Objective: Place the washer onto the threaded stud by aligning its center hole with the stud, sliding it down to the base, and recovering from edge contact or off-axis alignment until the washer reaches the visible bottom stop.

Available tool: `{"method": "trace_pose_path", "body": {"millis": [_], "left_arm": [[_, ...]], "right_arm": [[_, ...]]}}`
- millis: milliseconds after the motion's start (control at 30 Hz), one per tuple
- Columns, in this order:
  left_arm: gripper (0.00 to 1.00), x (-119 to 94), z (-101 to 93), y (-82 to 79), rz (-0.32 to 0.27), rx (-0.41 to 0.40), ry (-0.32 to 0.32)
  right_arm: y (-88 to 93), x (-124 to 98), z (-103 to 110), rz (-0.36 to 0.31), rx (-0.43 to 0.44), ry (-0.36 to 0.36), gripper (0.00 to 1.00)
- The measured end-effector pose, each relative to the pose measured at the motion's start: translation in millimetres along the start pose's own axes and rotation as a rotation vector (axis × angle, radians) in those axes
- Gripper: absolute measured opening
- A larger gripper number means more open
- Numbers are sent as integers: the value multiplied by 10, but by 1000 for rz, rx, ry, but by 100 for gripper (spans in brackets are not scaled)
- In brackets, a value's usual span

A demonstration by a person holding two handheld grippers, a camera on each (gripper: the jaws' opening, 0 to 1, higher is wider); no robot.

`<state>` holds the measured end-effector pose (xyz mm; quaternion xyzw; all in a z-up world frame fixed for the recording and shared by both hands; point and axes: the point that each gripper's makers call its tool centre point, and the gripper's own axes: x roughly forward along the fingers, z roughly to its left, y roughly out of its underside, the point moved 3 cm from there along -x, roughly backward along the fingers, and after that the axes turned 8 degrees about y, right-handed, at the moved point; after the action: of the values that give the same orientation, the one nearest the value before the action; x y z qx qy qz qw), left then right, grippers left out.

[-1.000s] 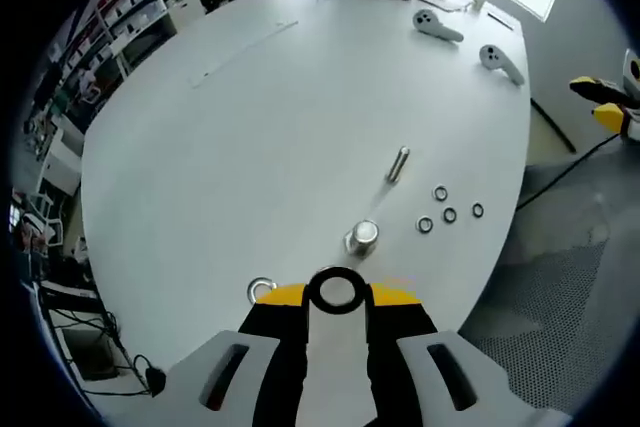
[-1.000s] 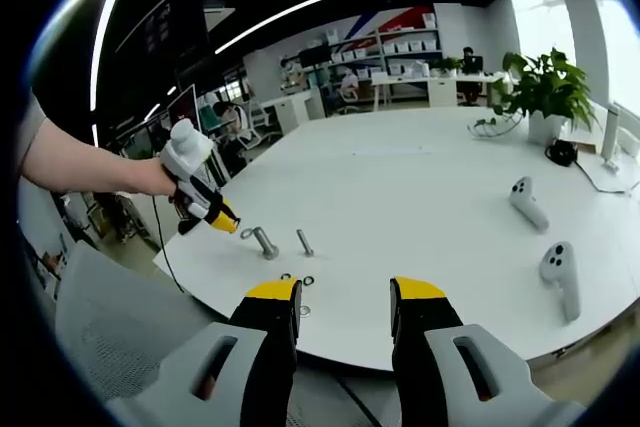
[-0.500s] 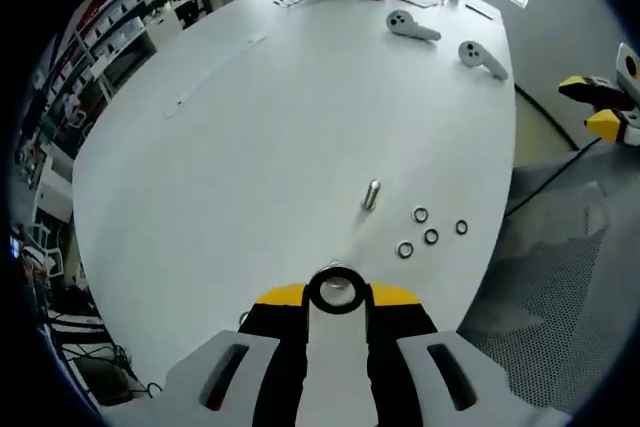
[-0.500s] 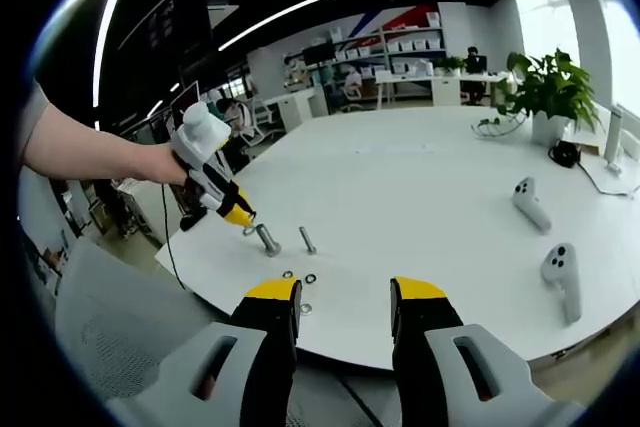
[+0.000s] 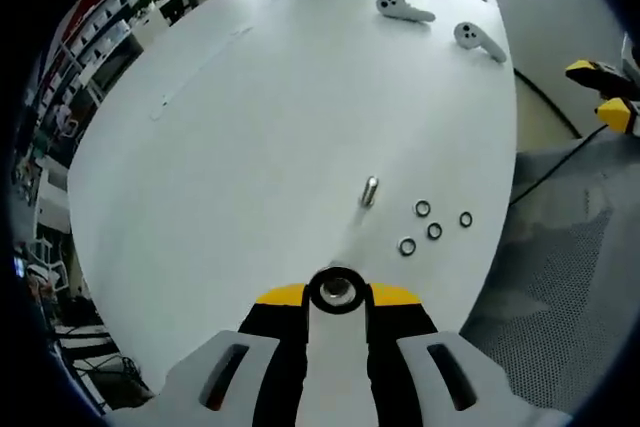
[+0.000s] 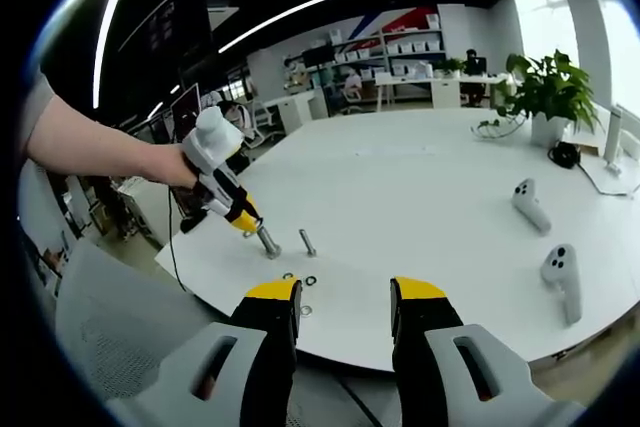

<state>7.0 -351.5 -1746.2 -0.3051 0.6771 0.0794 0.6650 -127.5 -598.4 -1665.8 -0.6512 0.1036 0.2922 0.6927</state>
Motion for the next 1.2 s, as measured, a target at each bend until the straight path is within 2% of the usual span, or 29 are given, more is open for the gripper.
{"method": "trace_pose_path", "body": {"millis": [500,700,900,1200], "left_arm": [[19,100,13,8,37,40,-6],[19,198,37,27,56,36,-3],[19,386,37,86,74,39,-4],[19,549,52,118,98,51,-3]], "right_arm": [[-1,4,5,-1,2,-4,38],[32,17,18,22,-5,-11,38],[35,14,28,24,-4,-17,38],[36,20,35,25,-8,-21,38]]}}
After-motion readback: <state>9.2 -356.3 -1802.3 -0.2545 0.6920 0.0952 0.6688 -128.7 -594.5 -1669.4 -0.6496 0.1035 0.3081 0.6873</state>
